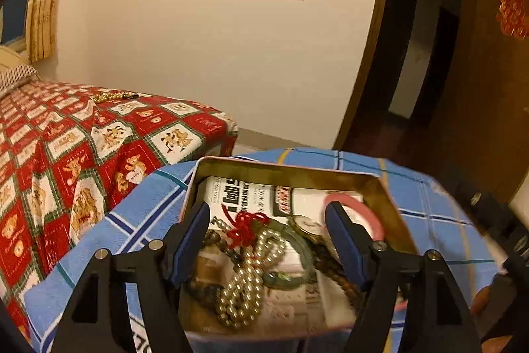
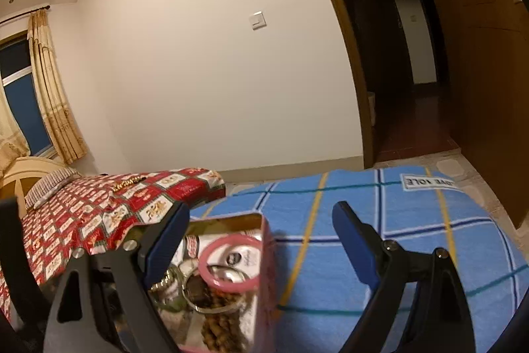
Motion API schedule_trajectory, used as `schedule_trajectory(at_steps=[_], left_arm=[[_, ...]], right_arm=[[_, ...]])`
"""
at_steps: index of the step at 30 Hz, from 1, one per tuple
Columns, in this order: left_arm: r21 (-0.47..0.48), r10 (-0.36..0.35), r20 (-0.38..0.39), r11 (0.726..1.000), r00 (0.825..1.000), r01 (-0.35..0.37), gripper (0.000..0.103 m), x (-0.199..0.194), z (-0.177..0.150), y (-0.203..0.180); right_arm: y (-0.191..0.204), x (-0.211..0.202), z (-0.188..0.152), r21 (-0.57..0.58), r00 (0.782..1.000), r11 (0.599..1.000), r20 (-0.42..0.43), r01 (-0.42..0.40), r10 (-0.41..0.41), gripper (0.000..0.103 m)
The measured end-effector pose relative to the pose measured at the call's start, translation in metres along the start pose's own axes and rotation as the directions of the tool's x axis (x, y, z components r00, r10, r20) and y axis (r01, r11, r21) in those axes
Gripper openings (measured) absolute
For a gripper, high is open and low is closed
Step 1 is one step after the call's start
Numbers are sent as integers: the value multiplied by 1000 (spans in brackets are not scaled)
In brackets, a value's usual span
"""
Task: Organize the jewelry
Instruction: 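Carry the pink bangle and red charm into the pink tin and open both tools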
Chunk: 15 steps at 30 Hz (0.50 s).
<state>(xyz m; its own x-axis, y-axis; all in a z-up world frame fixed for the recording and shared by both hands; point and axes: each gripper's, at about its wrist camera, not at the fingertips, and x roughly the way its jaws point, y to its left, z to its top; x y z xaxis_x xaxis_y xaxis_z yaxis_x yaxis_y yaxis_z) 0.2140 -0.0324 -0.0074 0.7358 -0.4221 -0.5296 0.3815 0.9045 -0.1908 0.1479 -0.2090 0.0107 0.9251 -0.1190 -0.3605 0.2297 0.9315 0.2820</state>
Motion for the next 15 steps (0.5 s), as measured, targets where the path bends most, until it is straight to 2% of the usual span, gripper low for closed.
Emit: schedule_trajectory(at_steps=[4,8,15], left_arm=[[-37,10,11,999,1000,-10,72,-26,-10,8],[-45,42,27,998,999,-41,72,-59,-29,14],[-63,95,-15,993,995,-96,72,-88,-59,26]], right_arm=[[-7,-10,-8,4,998,999,-52,34,-33,91],[-11,-19,-18,21,995,1000,-102,9,-7,91],[-2,-53,-33,-57,996,998,-90,-10,5,91]])
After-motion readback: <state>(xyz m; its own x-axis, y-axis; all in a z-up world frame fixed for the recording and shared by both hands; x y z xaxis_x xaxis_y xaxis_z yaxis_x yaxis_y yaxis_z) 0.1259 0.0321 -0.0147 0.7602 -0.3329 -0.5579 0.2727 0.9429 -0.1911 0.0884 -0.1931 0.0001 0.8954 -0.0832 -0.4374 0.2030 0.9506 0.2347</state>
